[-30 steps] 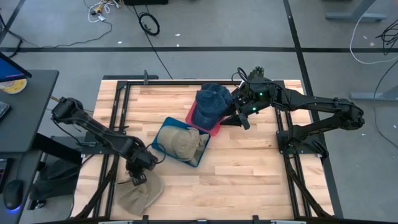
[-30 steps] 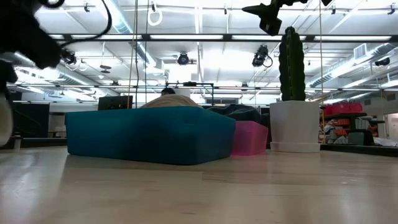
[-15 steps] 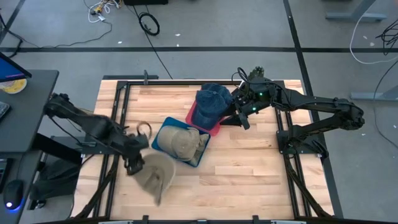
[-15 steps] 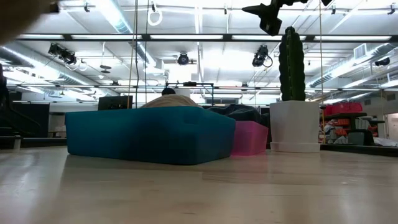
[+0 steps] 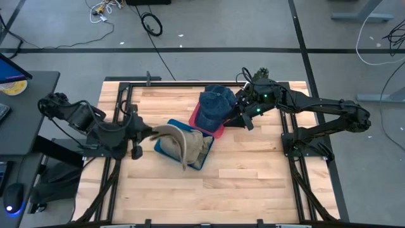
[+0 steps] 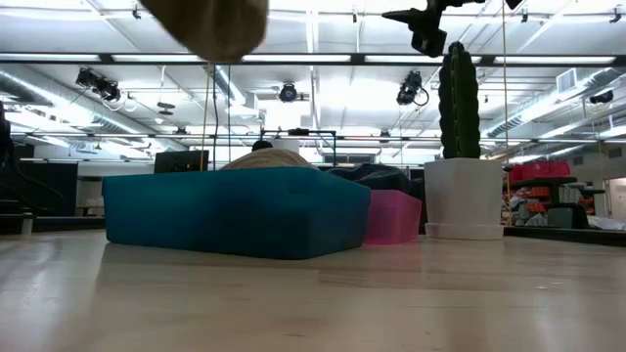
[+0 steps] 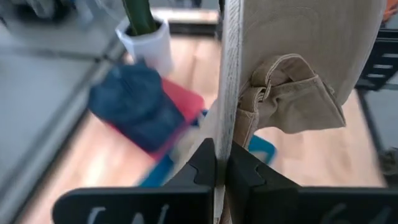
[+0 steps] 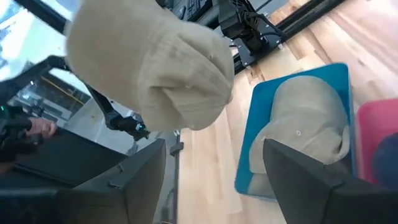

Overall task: Pick & Place hat
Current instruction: Put the brown cap into the blue bin

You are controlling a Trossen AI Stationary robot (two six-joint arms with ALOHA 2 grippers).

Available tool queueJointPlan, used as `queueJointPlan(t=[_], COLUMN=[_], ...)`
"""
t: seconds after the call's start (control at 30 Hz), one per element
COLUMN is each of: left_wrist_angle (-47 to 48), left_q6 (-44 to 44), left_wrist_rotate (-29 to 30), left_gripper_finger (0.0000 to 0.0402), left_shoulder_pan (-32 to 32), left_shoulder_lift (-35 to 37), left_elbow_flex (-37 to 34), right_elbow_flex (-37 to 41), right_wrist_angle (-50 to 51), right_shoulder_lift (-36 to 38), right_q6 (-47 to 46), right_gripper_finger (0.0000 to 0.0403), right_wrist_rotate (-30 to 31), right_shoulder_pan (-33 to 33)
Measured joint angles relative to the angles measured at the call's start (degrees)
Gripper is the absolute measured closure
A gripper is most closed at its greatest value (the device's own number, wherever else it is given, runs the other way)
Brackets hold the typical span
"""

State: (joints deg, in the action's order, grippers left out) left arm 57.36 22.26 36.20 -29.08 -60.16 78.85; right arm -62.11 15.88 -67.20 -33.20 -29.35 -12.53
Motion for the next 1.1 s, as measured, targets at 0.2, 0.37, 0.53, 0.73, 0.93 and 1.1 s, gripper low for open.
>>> queueJointPlan(t=[0.2, 0.37, 0.53, 0.73, 0.93, 1.1], left_wrist_angle=[-9.6, -20.8, -32.7, -44.3, -51.9, -53.4], left_q6=[-14.9, -28.8, -43.3, -56.6, -65.6, -66.4], left_wrist_rotate=[5.7, 8.2, 8.8, 8.4, 3.9, -0.9], left_gripper_finger=[0.0388, 0.0388, 0.0388, 0.0388, 0.0388, 0.0388], left_shoulder_pan=[0.0, 0.0, 0.0, 0.0, 0.0, 2.0], left_shoulder_lift=[0.0, 0.0, -0.1, -0.2, -0.2, -0.7], left_elbow_flex=[0.0, 0.0, 0.0, 0.0, 0.0, 0.0], right_elbow_flex=[0.0, 0.0, 0.0, 0.0, 0.0, 0.0], right_wrist_angle=[-0.1, -2.4, -8.2, -19.0, -31.1, -33.8], right_shoulder_lift=[0.0, 0.0, 0.0, 0.0, 0.0, -0.9], right_q6=[-7.2, -13.9, -21.5, -27.9, -33.5, -36.3], right_gripper_finger=[0.0134, 0.0134, 0.0134, 0.0123, 0.0087, 0.0059], right_wrist_rotate=[0.0, 0.0, -0.3, -2.8, -3.1, -1.6], right_shoulder_pan=[0.0, 0.0, 0.0, 0.0, 0.0, 0.0])
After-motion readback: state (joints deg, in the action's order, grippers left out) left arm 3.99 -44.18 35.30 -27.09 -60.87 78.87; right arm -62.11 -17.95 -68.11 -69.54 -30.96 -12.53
